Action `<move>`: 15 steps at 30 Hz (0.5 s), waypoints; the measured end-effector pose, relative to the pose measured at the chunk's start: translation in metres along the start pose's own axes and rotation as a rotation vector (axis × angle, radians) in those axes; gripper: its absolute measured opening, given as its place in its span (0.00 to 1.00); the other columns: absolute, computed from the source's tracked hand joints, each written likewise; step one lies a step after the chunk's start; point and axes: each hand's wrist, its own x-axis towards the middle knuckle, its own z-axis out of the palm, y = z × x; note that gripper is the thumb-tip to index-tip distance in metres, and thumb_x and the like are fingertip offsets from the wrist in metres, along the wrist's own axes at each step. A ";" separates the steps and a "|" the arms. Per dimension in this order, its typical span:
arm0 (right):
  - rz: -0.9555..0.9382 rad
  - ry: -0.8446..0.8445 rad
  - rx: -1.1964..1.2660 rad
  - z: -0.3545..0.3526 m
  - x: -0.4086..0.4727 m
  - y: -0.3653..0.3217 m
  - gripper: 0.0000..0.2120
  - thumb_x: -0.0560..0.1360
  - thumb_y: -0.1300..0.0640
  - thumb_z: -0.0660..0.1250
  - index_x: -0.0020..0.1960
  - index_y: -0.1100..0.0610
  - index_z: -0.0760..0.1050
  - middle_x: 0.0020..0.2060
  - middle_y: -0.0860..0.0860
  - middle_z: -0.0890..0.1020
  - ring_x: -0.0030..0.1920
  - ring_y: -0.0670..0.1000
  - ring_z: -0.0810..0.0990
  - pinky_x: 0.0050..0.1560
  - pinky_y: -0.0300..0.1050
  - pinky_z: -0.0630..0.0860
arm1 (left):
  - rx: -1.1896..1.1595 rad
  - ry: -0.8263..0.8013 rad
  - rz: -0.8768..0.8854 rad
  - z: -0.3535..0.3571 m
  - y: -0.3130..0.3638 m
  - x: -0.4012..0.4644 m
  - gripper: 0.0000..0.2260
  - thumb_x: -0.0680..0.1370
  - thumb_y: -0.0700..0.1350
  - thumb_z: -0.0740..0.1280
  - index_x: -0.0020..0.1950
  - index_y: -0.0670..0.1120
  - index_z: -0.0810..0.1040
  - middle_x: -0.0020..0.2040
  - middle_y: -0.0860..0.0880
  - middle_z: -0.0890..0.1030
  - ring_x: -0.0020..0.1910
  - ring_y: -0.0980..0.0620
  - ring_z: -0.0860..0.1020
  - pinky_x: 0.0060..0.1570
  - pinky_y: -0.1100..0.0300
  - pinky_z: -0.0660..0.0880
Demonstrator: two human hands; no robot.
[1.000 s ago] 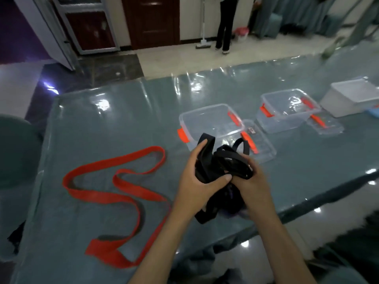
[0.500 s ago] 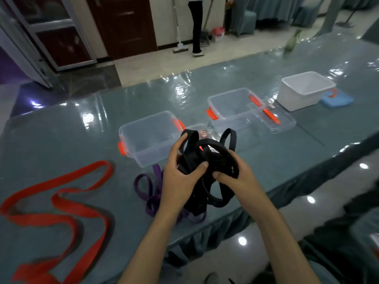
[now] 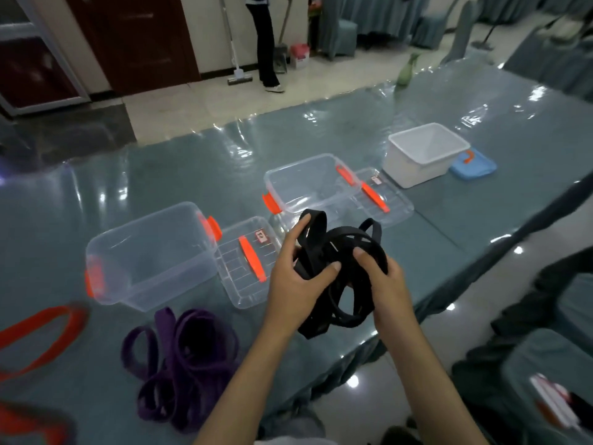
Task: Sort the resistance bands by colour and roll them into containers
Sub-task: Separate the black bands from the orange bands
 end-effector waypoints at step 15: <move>-0.056 0.004 -0.277 -0.083 0.178 0.014 0.11 0.79 0.59 0.72 0.60 0.51 0.77 0.51 0.50 0.86 0.54 0.51 0.86 0.57 0.51 0.83 | 0.035 -0.087 -0.145 0.111 -0.074 0.124 0.39 0.75 0.39 0.77 0.78 0.64 0.64 0.60 0.56 0.82 0.60 0.60 0.82 0.61 0.65 0.78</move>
